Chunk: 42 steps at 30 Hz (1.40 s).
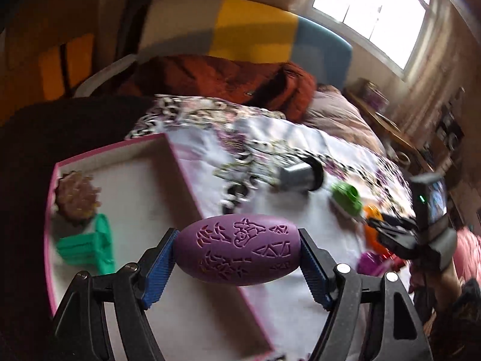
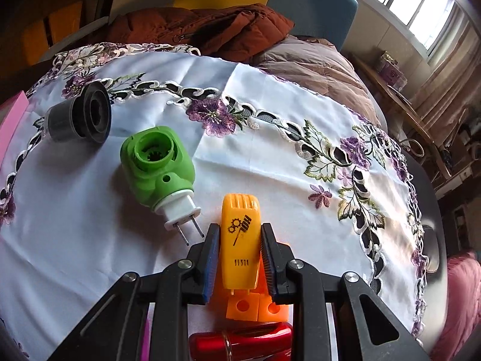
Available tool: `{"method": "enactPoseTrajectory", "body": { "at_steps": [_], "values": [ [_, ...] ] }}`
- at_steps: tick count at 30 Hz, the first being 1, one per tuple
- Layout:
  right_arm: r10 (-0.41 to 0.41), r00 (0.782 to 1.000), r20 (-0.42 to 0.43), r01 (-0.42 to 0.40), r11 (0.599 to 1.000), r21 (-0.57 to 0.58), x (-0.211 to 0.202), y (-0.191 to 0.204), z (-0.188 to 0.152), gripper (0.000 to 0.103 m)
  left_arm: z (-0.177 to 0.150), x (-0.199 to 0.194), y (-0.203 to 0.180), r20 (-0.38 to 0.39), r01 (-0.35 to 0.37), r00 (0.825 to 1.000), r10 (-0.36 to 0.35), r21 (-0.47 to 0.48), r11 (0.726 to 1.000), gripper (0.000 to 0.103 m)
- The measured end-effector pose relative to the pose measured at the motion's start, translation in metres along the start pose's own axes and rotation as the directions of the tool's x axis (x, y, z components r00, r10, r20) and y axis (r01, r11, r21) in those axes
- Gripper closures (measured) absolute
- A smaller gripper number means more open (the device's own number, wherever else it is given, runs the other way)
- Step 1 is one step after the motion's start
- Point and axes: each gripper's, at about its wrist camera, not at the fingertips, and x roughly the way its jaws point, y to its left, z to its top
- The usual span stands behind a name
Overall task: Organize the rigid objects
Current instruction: 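Lower the purple egg into the tray and open the left tool while the right tool holds the yellow toy, then lift the yellow block toy off the tablecloth with the right tool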
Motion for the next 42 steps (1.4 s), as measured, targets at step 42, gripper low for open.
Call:
{"method": "enactPoseTrajectory", "body": {
  "at_steps": [42],
  "values": [
    [-0.011,1.000,0.005,0.012,1.000,-0.019,0.000,0.003,0.000,0.076,-0.002,-0.033,0.035,0.089,-0.248,0.966,0.244,0.031,0.968,0.023]
  ]
}}
